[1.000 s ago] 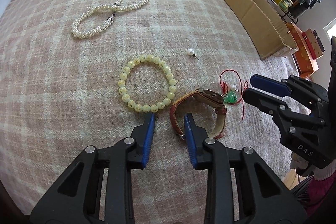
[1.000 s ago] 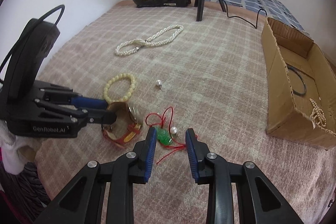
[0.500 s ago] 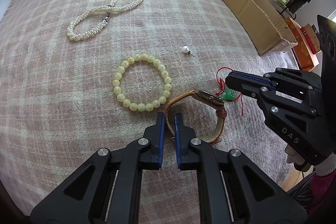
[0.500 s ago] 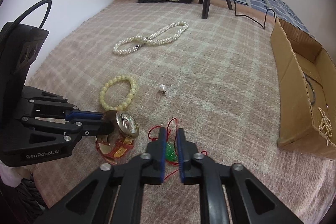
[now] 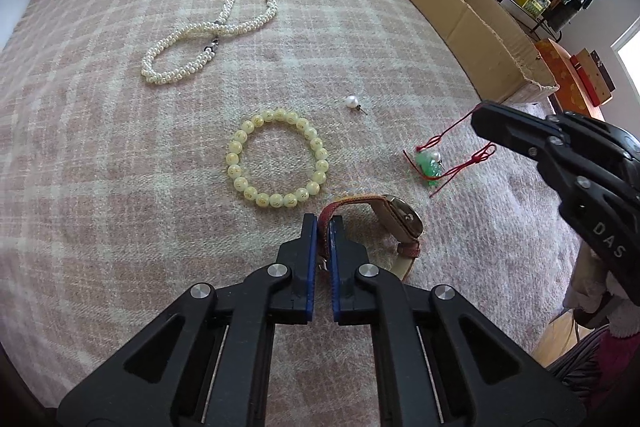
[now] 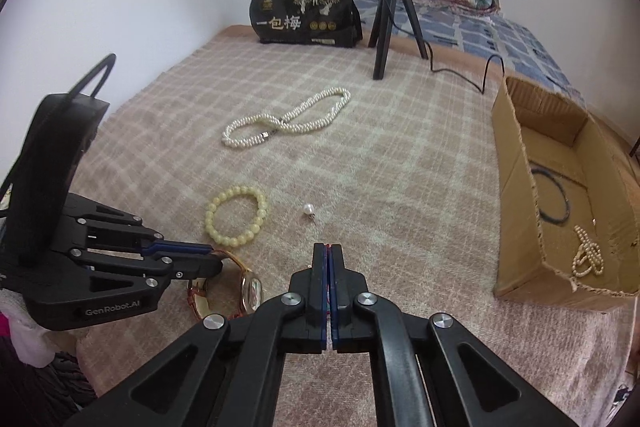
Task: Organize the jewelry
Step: 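Carry watch with left tool while right carries pendant to box and releases it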
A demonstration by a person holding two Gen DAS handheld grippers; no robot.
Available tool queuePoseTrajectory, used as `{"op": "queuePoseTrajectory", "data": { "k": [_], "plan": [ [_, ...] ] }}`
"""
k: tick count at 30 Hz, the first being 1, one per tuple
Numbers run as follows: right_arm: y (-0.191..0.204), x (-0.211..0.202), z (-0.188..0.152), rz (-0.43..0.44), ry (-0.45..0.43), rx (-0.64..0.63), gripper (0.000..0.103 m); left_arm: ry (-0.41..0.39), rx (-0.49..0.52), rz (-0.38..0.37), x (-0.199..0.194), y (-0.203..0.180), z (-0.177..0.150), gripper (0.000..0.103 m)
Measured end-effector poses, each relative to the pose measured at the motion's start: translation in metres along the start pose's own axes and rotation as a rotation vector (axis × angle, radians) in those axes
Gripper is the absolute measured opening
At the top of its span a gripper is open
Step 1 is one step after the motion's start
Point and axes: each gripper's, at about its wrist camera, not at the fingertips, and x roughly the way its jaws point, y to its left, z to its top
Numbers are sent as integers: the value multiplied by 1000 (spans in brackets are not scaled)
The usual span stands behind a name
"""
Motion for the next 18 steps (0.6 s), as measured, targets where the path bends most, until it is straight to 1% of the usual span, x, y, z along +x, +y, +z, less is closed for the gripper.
{"op": "queuePoseTrajectory", "data": {
  "k": [6,18],
  "plan": [
    [10,-21,6,4,-51,-10,0,-20,-2,-4,-11,1,-4,3],
    [19,-58,11,-9,-134,-12,0,-92,1,-17,-45,-1,-8,3]
  ]
}}
